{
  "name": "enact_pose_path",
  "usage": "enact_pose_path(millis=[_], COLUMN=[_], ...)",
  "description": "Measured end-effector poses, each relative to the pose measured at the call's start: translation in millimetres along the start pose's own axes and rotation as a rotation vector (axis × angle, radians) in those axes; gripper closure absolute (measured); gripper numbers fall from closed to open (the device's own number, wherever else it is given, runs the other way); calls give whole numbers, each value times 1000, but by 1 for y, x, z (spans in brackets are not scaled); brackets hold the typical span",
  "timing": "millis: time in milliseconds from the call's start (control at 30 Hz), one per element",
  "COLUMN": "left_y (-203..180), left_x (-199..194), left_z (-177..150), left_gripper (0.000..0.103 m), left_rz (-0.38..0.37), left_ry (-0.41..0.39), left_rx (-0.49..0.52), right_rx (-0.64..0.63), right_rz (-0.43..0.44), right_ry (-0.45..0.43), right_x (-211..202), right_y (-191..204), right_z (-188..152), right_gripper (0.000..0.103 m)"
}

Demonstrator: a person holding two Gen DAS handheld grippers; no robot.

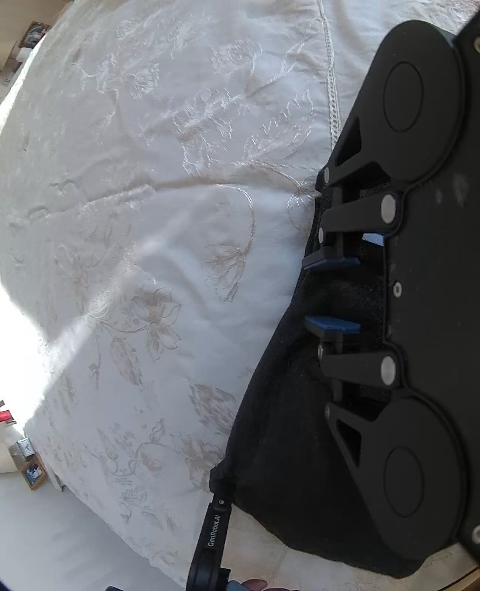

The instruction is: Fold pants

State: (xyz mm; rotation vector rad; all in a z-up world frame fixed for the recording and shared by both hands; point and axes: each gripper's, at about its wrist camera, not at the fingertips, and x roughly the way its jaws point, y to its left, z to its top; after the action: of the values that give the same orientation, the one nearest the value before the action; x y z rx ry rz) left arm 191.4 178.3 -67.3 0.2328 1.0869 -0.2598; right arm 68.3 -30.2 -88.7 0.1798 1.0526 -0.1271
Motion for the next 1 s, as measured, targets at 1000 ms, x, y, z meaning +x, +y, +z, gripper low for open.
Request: enact_pose_path(millis=[1000], left_y=[-10], left_x=[-132], left_z=[-87], left_gripper=[59], left_rz=[-72], left_ry=[36], left_rx=[-45], right_rx=[130], right_rz=[-77], right_ry=[-39], right_x=[-136], right_y=[38], right_z=[-64], right_gripper=[69])
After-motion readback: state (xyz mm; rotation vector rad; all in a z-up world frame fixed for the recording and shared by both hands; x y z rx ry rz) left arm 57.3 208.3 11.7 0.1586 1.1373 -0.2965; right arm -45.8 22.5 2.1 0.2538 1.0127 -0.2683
